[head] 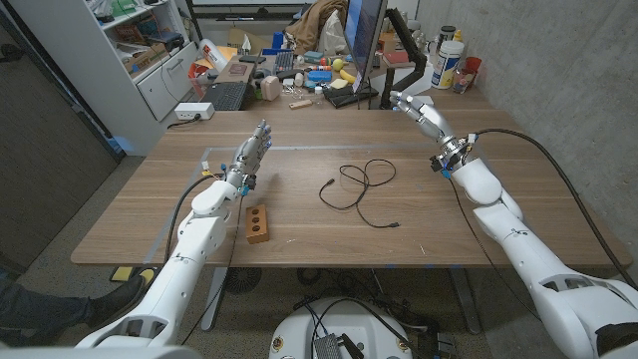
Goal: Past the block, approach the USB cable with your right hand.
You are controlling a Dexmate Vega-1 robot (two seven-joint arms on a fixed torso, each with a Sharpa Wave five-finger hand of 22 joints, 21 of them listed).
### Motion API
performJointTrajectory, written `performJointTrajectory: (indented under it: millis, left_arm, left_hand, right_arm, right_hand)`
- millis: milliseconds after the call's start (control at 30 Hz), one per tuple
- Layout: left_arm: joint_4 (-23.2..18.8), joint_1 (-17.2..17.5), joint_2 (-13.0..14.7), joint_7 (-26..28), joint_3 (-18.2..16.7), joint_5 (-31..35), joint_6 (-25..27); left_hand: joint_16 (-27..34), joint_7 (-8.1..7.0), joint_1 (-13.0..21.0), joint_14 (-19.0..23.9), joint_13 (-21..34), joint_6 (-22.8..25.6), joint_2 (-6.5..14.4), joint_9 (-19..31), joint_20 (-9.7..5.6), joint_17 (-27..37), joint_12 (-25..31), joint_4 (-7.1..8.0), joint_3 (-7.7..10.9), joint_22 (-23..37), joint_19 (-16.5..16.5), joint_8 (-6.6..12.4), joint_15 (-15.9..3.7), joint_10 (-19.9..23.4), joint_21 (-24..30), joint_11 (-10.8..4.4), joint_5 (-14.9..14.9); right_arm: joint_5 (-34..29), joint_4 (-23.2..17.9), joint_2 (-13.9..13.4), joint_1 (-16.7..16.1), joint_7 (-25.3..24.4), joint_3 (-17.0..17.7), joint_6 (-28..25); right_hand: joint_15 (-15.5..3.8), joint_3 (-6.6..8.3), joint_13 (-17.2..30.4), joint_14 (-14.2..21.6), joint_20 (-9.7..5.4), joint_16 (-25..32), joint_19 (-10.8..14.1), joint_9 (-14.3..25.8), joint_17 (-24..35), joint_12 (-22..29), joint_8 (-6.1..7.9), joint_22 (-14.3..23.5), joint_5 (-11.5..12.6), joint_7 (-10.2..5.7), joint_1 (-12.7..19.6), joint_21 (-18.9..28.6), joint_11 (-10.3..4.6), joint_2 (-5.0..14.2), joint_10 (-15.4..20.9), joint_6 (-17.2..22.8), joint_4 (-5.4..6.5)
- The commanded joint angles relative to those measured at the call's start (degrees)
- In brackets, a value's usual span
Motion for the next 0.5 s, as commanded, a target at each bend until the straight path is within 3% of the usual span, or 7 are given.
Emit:
performJointTrajectory:
  millis: [33,500]
  left_arm:
    - [0.4,-0.3,-0.3,-0.1,0.4,0.2,-0.7]
    - [0.9,-0.9,-0.1,-0.7,0.5,0.2,-0.6]
  left_hand:
    - [0.1,0.14,0.7,-0.1,0.2,0.6,0.0,0.3,0.46,0.2,0.4,0.03,-0.22,0.3,-0.2,0.30,-0.32,0.0,0.4,-0.41,-0.1]
    - [0.1,0.12,0.7,-0.1,0.2,0.9,0.0,0.3,0.49,0.2,0.4,0.02,-0.27,0.3,-0.2,0.34,-0.26,0.0,0.4,-0.52,-0.2]
  right_arm:
    - [-5.9,1.2,-0.2,0.6,-5.1,0.1,3.2]
    - [-16.2,2.9,-1.0,2.1,-12.8,-0.9,6.7]
  right_hand:
    - [-2.66,-0.30,0.1,0.2,-4.06,-0.1,0.1,0.3,0.1,0.3,0.50,0.2,0.6,-0.52,0.3,-0.2,-0.69,-0.14,0.3,0.4,0.03]
    - [-3.40,-0.46,0.1,0.4,-4.57,-0.1,0.5,0.3,0.0,0.4,0.50,0.2,1.1,-1.45,0.5,-0.8,-1.53,-0.29,0.8,0.5,-0.19]
